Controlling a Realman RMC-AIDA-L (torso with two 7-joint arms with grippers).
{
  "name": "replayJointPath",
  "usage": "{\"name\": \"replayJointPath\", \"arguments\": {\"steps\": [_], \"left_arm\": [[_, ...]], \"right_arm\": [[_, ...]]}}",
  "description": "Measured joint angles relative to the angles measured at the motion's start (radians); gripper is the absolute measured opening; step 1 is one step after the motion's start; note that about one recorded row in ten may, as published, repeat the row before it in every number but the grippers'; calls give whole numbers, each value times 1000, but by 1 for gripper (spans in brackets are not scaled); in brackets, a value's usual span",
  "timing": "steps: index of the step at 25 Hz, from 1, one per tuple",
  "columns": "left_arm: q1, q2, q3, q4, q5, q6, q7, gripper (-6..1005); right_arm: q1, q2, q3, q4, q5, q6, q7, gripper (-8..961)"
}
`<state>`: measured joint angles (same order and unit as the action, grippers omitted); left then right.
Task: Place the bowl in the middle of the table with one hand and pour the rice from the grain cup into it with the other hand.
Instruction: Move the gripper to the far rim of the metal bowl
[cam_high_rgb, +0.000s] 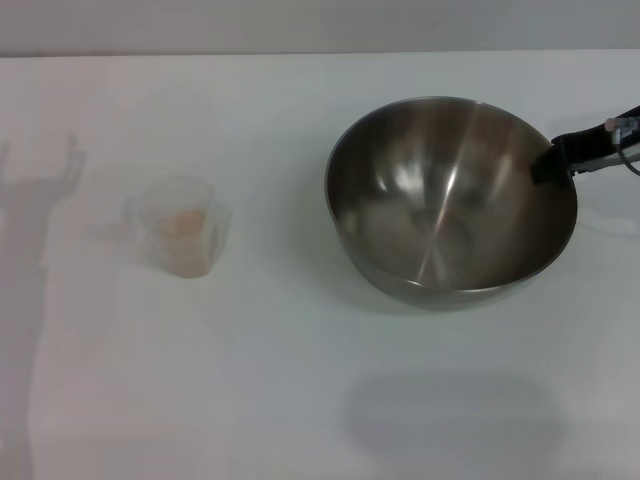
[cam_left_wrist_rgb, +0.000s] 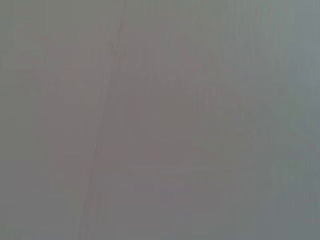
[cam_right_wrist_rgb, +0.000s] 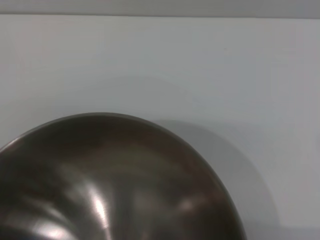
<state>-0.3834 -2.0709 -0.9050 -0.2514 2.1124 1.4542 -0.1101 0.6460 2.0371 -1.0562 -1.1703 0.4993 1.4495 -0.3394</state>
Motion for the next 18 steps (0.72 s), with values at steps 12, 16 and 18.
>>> {"name": "replayJointPath", "arguments": {"steps": [12,16,18], "left_arm": [[0,0,1,-2,5,0,-3,864],[0,0,6,-2,6,0,-3,864],[0,0,6,-2,6,0,-3,864]], "right_arm": [[-1,8,-6,1,1,-2,-13,71],[-8,27,1,-35,2,-25,-30,47],[-10,31,1,-45,3,-31,-35,48]]}}
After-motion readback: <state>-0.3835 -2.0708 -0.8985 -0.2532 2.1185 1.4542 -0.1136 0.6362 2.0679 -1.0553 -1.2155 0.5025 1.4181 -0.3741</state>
